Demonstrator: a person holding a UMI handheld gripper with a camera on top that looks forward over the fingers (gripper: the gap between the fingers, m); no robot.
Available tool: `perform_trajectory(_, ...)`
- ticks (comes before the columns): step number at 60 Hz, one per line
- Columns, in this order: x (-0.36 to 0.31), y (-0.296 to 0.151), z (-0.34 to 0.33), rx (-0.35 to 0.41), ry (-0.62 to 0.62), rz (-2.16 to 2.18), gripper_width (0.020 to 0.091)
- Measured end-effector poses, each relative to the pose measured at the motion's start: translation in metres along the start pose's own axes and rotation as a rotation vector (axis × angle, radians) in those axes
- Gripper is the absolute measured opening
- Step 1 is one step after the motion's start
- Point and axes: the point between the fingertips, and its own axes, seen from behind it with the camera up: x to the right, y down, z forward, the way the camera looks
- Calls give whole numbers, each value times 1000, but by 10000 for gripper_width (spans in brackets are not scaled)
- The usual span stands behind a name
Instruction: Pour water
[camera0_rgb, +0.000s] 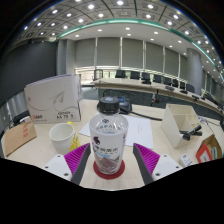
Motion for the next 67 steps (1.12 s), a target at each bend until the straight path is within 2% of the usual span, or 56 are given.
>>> perform_trajectory(7,7,-8,-32,-34,63,15,863)
perform_trajectory(19,-12,-17,-120,-137,137,77,865)
perform_trajectory(28,-39,-28,-205,-161,196,91,862)
perform_trajectory(47,-106,-28,-330,-161,273,55,859)
perform_trajectory(67,-135,-20,-365,-147,294,99,860)
